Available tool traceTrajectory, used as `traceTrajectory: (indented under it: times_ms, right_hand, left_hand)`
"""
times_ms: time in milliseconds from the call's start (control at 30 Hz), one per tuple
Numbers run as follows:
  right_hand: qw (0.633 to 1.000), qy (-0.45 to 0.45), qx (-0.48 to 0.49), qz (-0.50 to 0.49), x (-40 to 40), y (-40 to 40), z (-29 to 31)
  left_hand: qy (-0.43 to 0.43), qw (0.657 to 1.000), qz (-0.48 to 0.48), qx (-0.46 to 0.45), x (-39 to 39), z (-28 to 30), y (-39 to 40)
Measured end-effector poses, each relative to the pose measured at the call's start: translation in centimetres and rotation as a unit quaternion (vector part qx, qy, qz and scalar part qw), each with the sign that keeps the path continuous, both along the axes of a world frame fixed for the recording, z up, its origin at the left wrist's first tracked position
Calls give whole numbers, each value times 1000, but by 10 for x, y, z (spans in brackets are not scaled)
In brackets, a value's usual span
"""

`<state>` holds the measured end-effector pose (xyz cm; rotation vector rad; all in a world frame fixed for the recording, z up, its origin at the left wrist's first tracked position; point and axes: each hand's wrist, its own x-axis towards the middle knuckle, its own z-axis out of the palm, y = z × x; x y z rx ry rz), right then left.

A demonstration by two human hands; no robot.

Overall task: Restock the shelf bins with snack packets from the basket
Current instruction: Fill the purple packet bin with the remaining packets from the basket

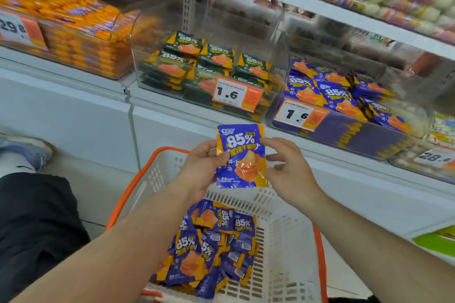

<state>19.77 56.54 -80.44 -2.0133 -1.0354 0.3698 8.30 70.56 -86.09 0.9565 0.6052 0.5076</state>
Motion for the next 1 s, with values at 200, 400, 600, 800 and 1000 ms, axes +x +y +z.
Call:
traceTrajectory:
  times_ms: [200,400,600,800,1000]
  right_hand:
    - [944,216,162,-188,2,-2,22]
    - [906,211,248,-272,48,-4,70]
    - [913,179,207,-303,123,27,106]
    - [939,128,109,-299,160,72,104]
    - [958,-35,-56,-279,157,91,95]
  left_hand:
    - [-10,989,-51,141,36,53,-25]
    - [52,839,53,540,79,103,-10]
    - [238,622,38,745,119,105,30]
    - [280,592,36,755,124,105,30]
    - [279,598,35,750,125,104,28]
